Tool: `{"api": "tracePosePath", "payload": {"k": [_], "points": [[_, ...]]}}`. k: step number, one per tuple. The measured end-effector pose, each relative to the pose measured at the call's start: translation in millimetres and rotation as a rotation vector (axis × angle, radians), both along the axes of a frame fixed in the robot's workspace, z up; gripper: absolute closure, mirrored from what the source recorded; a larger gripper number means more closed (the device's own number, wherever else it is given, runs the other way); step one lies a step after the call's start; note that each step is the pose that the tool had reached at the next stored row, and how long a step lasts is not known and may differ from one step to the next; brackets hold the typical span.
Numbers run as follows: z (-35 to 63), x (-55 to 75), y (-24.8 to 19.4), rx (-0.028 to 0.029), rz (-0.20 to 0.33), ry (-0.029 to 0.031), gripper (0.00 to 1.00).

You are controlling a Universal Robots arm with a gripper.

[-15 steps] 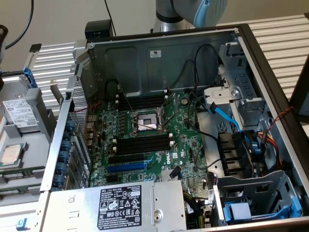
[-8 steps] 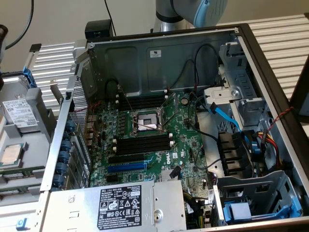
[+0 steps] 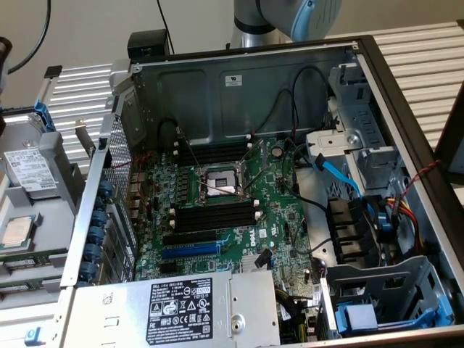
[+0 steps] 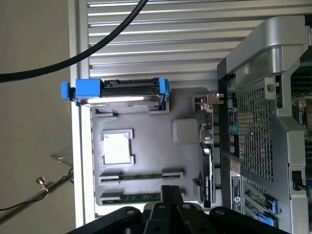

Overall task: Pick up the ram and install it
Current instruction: 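Pick up the ram and move it above insertion slot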

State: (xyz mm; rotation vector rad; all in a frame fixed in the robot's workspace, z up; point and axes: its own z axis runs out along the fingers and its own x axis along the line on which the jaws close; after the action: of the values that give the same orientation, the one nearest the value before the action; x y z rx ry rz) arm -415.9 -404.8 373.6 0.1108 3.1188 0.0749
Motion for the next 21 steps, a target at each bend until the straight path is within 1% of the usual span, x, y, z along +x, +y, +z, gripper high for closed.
{"api": "tracePosePath", "payload": {"k": [11,18,21], "points": [[-1.1,-0.4,-0.5,0.0001,0.000,-0.0001,0.89],[-13.5,-7.4,-3.0,0.0000,0.000,0.0000,0.89],[-19.1,-11.3,-5.0,0.0000,0.000,-0.0001,0.89]]}}
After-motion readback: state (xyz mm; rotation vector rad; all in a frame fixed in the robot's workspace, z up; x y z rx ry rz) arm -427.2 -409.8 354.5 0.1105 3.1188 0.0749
